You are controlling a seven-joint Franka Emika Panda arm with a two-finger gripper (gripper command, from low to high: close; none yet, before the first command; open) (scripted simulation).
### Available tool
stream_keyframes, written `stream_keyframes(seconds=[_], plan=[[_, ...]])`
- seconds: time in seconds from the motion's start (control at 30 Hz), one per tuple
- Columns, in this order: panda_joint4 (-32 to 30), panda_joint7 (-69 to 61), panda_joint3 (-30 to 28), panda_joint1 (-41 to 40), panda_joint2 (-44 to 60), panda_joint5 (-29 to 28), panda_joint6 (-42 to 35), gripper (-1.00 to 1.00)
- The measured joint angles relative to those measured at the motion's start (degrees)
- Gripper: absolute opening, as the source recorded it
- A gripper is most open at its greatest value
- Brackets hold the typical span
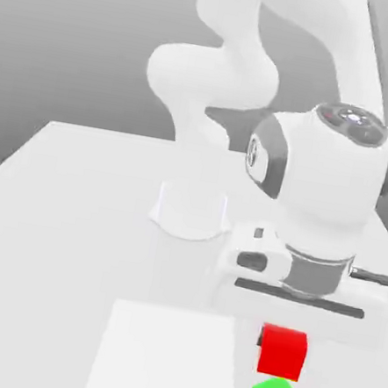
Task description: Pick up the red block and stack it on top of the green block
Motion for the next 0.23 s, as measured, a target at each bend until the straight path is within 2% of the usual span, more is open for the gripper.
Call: stream_keyframes(seconds=[0.07,0.1,0.23], plan=[[0.2,1.1,-0.4,0.5,3.6,-1.0,3.4,-1.00],[0.3,1.4,-0.9,0.9,5.6,-1.3,5.2,1.00],[0.3,1.4,-0.9,0.9,5.6,-1.3,5.2,1.00]])
